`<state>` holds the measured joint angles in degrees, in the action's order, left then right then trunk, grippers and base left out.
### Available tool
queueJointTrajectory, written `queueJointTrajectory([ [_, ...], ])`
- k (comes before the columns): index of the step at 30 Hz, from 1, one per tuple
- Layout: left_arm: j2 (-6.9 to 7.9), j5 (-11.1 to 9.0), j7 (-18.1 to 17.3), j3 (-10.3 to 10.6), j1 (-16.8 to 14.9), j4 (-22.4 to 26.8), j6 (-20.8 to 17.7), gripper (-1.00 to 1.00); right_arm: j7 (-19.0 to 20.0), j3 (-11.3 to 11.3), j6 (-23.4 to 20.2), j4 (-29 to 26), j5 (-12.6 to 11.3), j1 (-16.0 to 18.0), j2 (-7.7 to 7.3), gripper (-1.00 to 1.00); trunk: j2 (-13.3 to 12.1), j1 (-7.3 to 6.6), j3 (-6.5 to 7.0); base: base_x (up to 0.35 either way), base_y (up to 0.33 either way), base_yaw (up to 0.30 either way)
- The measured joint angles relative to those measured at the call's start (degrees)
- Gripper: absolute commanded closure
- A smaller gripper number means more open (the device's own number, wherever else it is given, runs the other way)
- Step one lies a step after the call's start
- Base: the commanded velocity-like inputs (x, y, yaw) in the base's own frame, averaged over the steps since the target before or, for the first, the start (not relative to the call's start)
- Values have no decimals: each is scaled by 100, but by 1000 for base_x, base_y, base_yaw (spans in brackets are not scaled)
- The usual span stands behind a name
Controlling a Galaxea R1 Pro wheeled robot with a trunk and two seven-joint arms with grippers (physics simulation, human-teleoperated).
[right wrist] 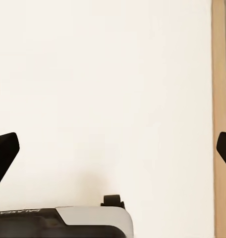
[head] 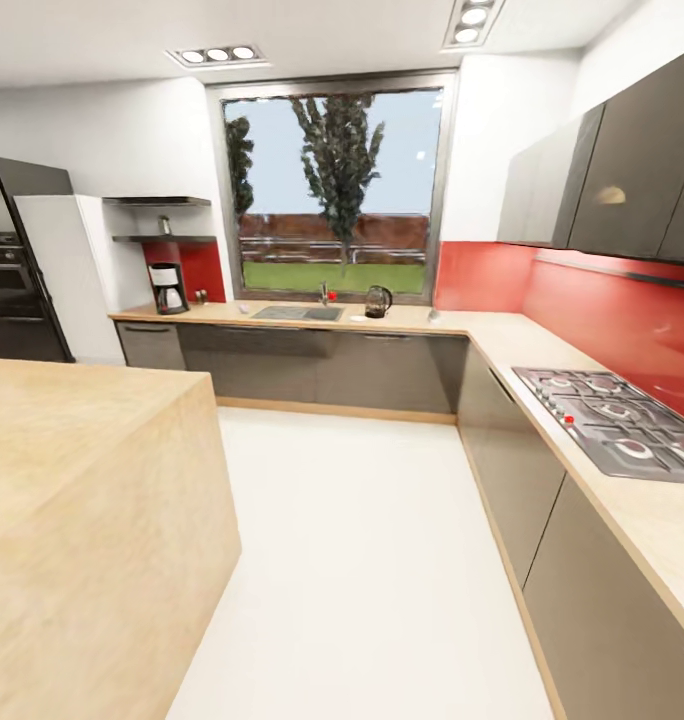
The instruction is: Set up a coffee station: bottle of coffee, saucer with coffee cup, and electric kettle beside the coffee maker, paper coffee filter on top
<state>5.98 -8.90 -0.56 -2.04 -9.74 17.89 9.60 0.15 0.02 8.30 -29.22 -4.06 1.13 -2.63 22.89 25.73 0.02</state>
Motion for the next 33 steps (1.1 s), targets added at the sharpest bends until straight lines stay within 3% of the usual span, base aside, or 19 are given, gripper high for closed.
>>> queueJointTrajectory([
  [33,9,-4,8,-6,-2,0,0,-100,-24,-31,-6,9,-1,0,-5,-100,0,0,0,336,0,0],
])
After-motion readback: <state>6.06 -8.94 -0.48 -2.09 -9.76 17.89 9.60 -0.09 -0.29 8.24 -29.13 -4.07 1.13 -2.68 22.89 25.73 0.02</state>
